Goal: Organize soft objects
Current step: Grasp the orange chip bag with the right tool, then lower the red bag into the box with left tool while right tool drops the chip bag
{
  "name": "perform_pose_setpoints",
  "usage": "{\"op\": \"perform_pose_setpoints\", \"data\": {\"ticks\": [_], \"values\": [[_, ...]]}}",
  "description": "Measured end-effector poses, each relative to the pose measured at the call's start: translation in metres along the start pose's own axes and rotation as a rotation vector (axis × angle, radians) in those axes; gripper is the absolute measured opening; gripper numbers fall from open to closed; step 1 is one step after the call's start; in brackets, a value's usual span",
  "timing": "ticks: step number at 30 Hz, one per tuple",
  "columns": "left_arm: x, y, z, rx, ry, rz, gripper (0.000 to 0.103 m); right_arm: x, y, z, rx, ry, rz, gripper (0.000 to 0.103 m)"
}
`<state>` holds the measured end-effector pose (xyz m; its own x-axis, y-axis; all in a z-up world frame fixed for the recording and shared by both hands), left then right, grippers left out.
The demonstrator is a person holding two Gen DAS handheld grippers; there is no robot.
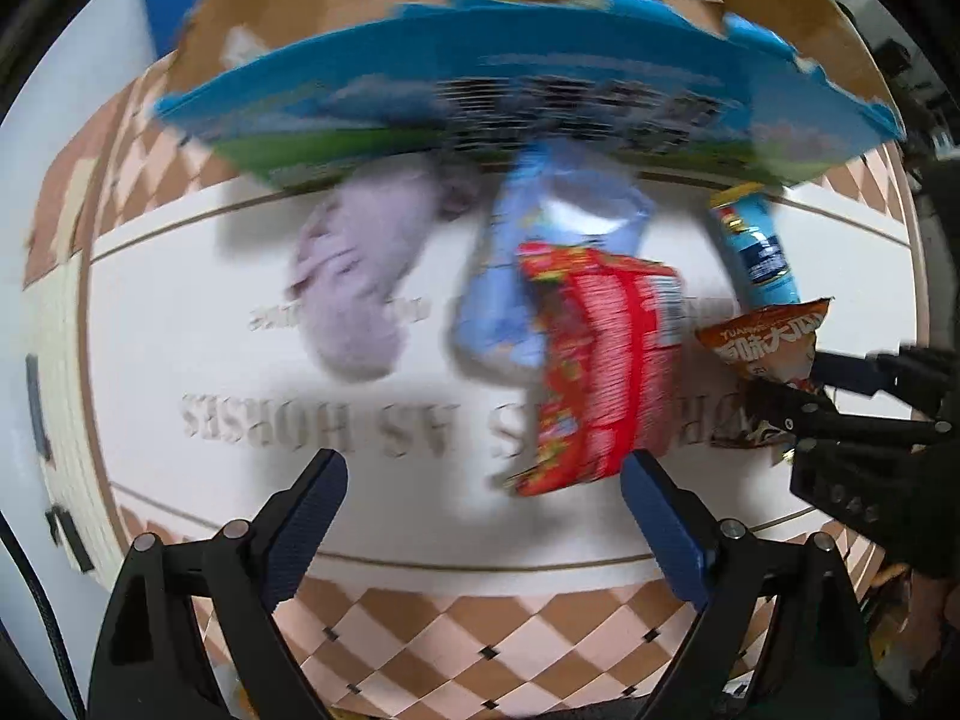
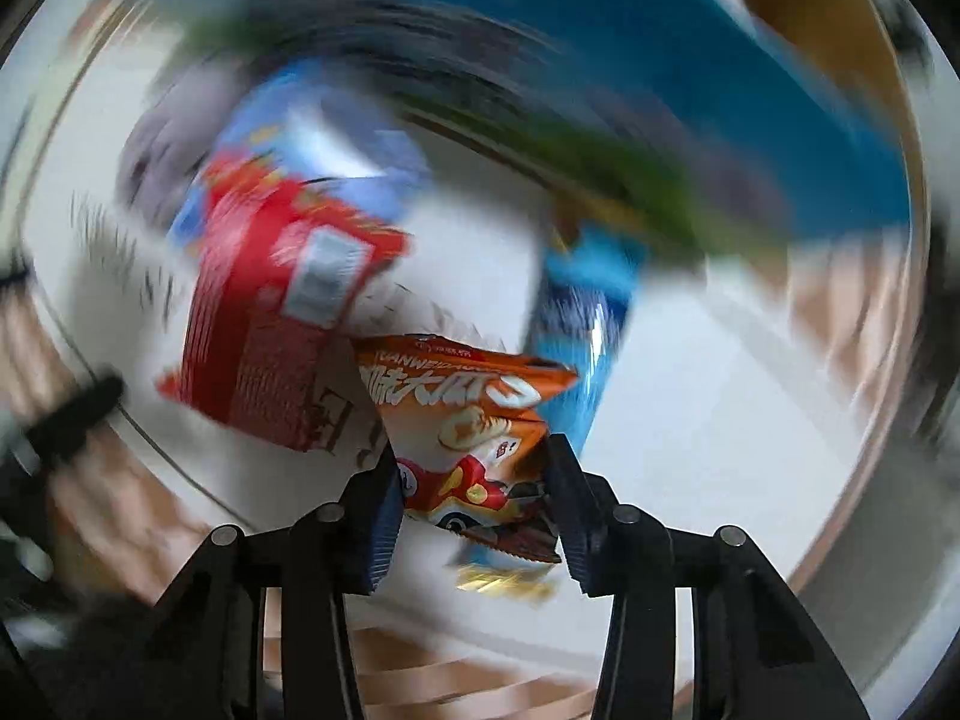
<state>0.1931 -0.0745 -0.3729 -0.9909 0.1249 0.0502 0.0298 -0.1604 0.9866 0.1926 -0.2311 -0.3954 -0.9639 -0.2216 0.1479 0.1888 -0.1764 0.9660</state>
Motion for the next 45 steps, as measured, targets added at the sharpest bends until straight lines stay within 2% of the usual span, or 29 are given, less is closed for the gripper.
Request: {"op": "perform_pose_setpoints", "data": {"ticks": [4, 6, 8, 9, 11, 16, 21, 26, 31, 34, 36, 39, 42, 45], "values": [[-0.014, -0.016, -0.031, 0.010, -0.060, 0.039, 0.093, 0.012, 0.000, -0.041, -0.166, -0.254, -0.010, 0.046], [-0.019, -0.026, -0.044, -0.002, -0.090, 0.060, 0.093, 0.018, 0.000, -0.052, -0.199, -0.309, -0.013, 0.046], [-0.023, -0.034, -0.053, -0.020, -0.113, 0.074, 0.092, 0.025, 0.001, -0.062, -0.196, -0.332, -0.017, 0.046], [-0.024, -0.038, -0.057, -0.037, -0.121, 0.078, 0.089, 0.026, 0.003, -0.063, -0.190, -0.332, -0.016, 0.046], [-0.022, -0.044, -0.060, -0.047, -0.122, 0.102, 0.051, 0.030, 0.003, -0.065, -0.181, -0.330, -0.015, 0.046], [-0.011, -0.036, -0.049, -0.043, -0.081, 0.102, 0.047, 0.043, 0.006, -0.063, -0.165, -0.321, -0.026, 0.045], [0.010, 0.003, -0.022, 0.067, -0.004, 0.092, 0.047, 0.044, 0.024, -0.041, -0.204, -0.303, -0.048, 0.045], [0.006, 0.071, 0.014, 0.174, 0.072, 0.019, 0.047, 0.050, 0.079, -0.019, -0.290, -0.254, -0.118, 0.044], [-0.048, 0.142, 0.047, 0.247, 0.105, -0.102, 0.047, 0.026, 0.166, 0.009, -0.346, -0.193, -0.239, 0.044], [-0.086, 0.154, 0.049, 0.226, 0.104, -0.139, 0.047, -0.009, 0.192, 0.019, -0.341, -0.168, -0.294, 0.044], [-0.114, 0.146, 0.058, 0.205, 0.094, -0.129, 0.047, -0.043, 0.197, 0.017, -0.303, -0.183, -0.320, 0.044], [-0.150, 0.113, 0.065, 0.191, 0.094, -0.068, 0.047, -0.086, 0.192, 0.003, -0.247, -0.222, -0.318, 0.044], [-0.177, 0.075, 0.060, 0.162, 0.076, 0.007, 0.047, -0.123, 0.174, -0.012, -0.208, -0.265, -0.274, 0.044], [-0.198, 0.043, 0.057, 0.172, 0.068, 0.082, 0.047, -0.150, 0.149, -0.021, -0.174, -0.291, -0.215, 0.044]]}}
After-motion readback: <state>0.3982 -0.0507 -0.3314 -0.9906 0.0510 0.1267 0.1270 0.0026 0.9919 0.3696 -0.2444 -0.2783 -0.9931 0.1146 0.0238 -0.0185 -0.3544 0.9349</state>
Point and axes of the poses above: each gripper's, at about its wrist camera, not at the fingertips, and y roughly against the way its jaws point, z to its left, x to its underside, the point moved 5 cm from there along -y, roughly the way its jaws point, and after that the axes turned 7 degrees about -x, right-handed, at the moved point
